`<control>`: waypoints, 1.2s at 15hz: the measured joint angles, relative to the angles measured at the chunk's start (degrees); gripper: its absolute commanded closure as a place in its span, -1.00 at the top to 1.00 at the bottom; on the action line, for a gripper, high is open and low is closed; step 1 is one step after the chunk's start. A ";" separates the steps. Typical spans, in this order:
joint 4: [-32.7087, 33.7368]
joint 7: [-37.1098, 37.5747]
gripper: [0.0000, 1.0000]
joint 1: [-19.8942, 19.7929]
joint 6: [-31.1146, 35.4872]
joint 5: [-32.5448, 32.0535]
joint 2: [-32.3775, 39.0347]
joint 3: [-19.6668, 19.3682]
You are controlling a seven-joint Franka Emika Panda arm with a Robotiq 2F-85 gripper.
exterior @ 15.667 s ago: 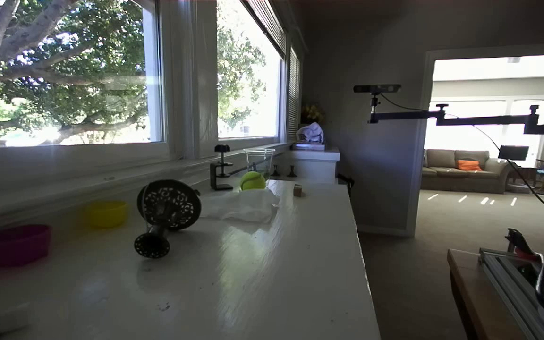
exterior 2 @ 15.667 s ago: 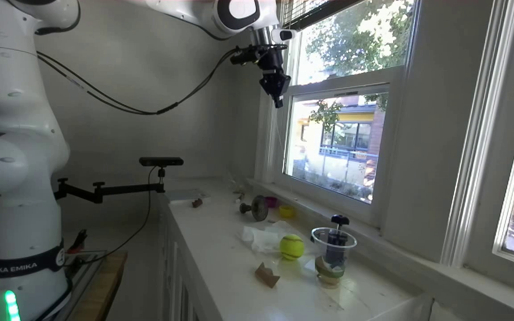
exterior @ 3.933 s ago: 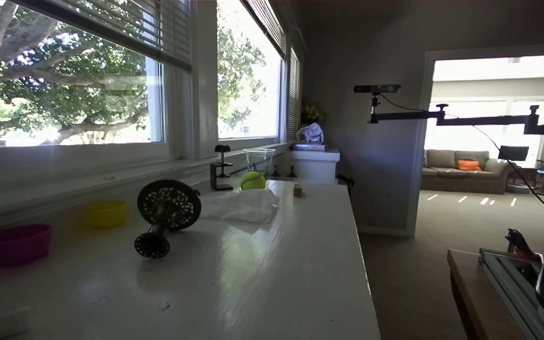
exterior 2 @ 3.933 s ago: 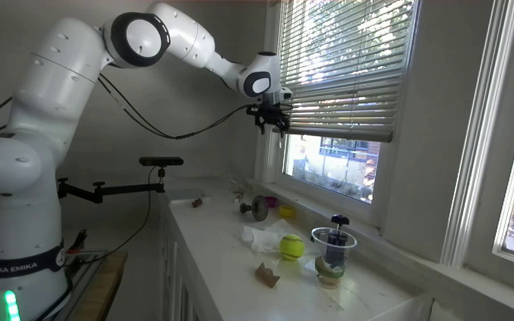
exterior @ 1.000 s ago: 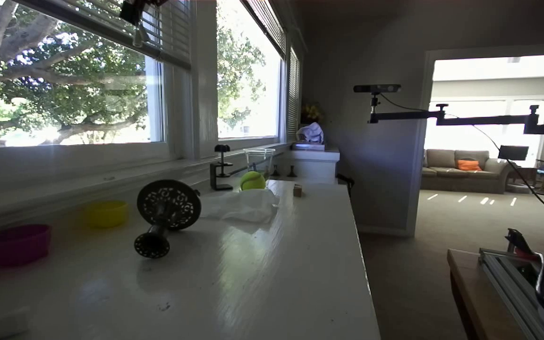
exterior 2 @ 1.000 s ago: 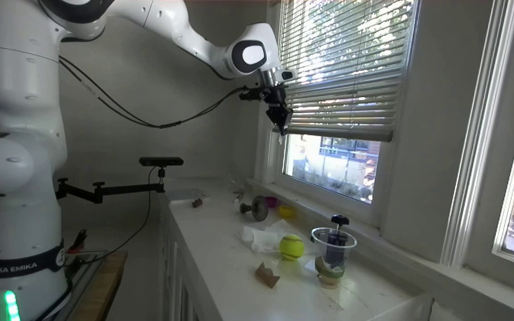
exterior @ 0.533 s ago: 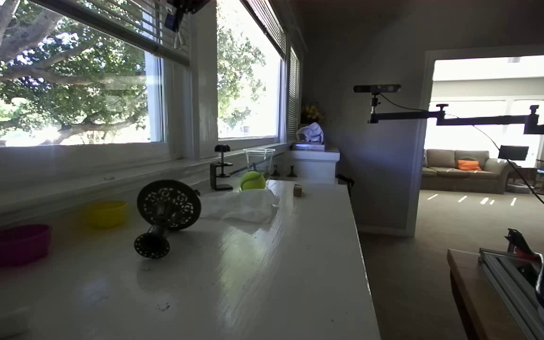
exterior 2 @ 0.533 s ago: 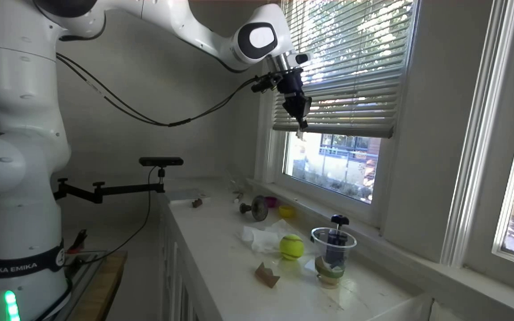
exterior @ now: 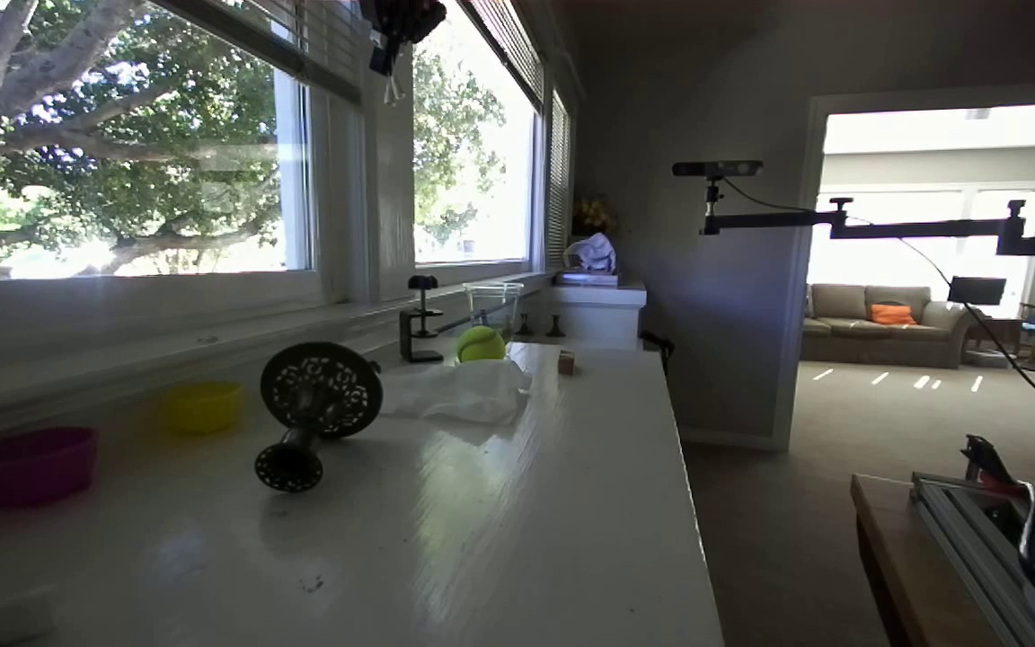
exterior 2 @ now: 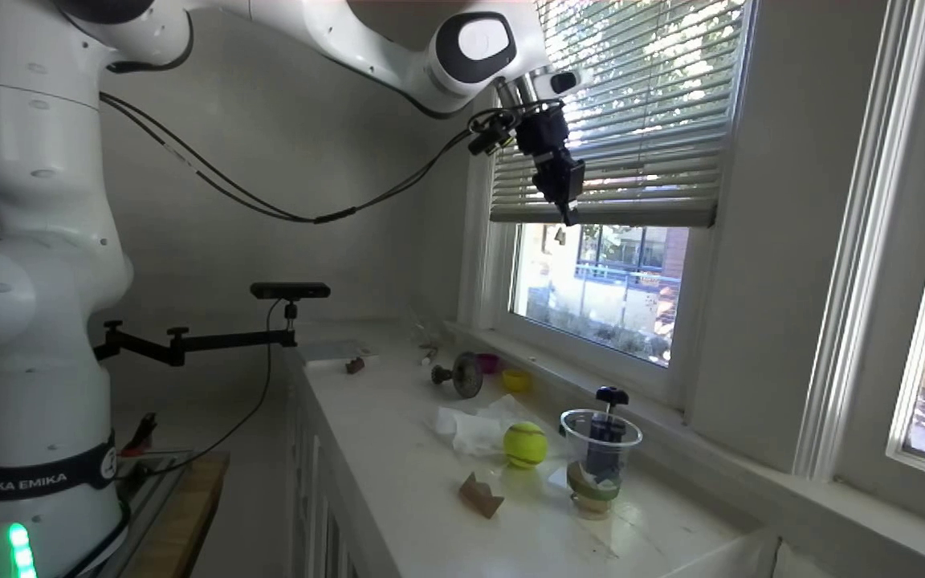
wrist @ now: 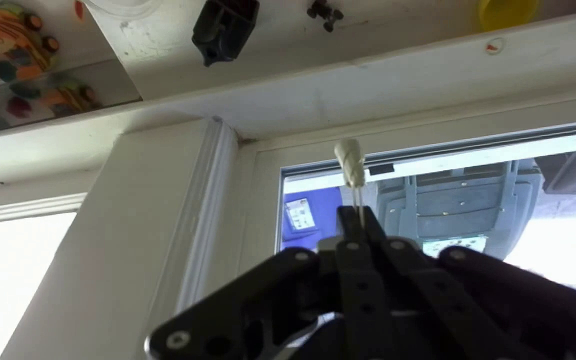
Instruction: Pull the white cord on the left side of the window on the left
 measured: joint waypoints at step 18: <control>11.85 -0.30 -0.99 2.36 6.88 -10.63 -2.17 4.27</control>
